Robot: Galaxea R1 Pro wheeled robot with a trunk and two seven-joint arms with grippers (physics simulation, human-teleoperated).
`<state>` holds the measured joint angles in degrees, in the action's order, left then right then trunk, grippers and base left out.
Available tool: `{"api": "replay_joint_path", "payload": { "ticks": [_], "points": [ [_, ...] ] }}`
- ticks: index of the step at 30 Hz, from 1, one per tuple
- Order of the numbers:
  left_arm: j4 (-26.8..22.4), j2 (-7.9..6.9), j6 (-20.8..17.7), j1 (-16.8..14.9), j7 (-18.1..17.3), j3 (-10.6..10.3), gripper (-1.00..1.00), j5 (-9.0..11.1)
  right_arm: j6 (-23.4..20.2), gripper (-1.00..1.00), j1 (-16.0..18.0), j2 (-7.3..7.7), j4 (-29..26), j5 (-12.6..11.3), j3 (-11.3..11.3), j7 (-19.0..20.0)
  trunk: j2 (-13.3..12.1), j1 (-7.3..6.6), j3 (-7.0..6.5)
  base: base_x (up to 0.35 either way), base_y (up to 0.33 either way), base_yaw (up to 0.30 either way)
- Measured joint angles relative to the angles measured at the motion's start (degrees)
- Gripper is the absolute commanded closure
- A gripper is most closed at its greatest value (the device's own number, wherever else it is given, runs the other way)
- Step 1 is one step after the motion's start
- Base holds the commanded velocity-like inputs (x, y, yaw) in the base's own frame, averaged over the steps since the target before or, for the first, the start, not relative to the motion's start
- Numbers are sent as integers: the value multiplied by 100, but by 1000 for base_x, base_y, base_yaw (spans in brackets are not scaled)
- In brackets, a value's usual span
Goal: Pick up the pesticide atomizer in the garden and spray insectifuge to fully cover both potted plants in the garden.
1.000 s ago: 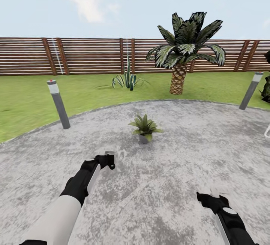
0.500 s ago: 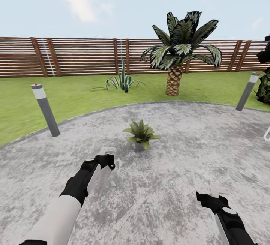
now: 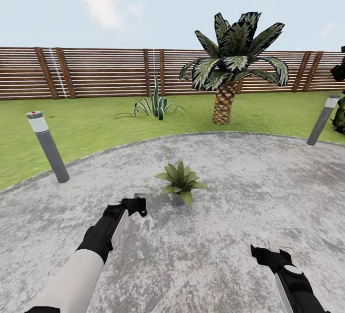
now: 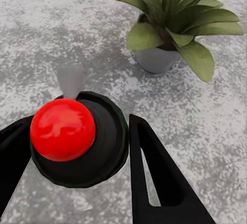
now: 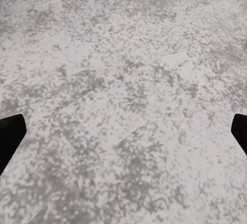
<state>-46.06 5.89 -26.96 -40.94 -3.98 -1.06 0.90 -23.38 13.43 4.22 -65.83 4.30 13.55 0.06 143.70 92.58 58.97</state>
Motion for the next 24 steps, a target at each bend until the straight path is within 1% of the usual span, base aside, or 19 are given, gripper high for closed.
{"api": "replay_joint_path", "payload": {
  "ticks": [7,12,15,22,24],
  "points": [
    [1,0,3,-1,1,-1,100,0,0,-100,-1,0,-1,0,1,-8,0,0,0,336,0,-136],
    [0,0,0,0,0,3,100,0,0,-100,0,0,0,3,1,-13,0,0,0,299,0,-32],
    [0,0,-4,0,1,-1,100,-1,0,-100,0,-3,0,3,0,-12,0,3,0,95,0,-6],
    [-1,0,-6,0,1,-1,100,-2,0,-100,0,0,0,5,0,-10,0,4,0,12,0,-1],
    [-3,0,-6,0,-1,-4,100,-5,0,-100,0,0,0,6,0,-13,-2,-2,-43,0,0,0]
  ]
}}
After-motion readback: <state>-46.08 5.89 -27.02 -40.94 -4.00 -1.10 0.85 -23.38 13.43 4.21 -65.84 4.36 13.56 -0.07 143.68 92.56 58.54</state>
